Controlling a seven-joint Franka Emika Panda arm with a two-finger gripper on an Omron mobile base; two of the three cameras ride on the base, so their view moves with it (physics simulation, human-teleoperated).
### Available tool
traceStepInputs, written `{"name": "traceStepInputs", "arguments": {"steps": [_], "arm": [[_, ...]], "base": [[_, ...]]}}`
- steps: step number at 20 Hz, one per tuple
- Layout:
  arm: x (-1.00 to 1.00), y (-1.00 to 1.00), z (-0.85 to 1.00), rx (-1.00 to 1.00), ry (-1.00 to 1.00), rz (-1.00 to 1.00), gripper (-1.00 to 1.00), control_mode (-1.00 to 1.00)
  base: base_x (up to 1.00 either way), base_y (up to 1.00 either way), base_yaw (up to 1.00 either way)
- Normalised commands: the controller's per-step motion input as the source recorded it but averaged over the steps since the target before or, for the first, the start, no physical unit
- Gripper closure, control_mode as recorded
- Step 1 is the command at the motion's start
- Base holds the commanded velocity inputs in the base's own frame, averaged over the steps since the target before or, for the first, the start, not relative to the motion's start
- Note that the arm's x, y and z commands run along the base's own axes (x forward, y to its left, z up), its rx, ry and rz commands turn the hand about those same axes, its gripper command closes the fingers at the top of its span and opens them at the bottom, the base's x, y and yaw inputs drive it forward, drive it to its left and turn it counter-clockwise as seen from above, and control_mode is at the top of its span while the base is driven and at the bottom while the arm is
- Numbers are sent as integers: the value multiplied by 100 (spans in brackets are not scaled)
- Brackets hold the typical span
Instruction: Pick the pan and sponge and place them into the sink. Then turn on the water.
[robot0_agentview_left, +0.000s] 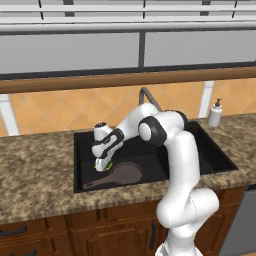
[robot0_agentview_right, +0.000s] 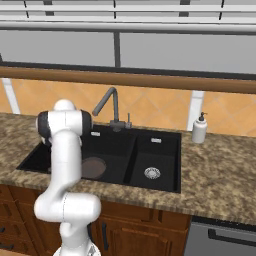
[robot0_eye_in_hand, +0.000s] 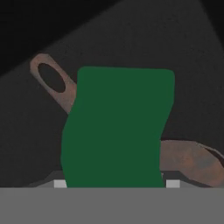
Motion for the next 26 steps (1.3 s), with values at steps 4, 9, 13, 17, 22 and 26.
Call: {"name": "traceStepInputs", "arguments": {"steps": [4, 9, 13, 17, 22, 26], "arm": [[24, 0, -49, 1, 0, -2, 100, -100], [4, -1, -21, 1, 0, -1, 100, -100], [0, -8, -22, 0, 1, -3, 100, -100], [0, -8, -29, 0, 1, -3, 100, -100], [0, -7, -10, 1, 0, -2, 100, -100], [0, 0, 0, 0, 0, 0, -100, -100]], "base": [[0, 0, 0], [0, 0, 0], [0, 0, 0], [0, 0, 0], [0, 0, 0], [0, 0, 0]]}}
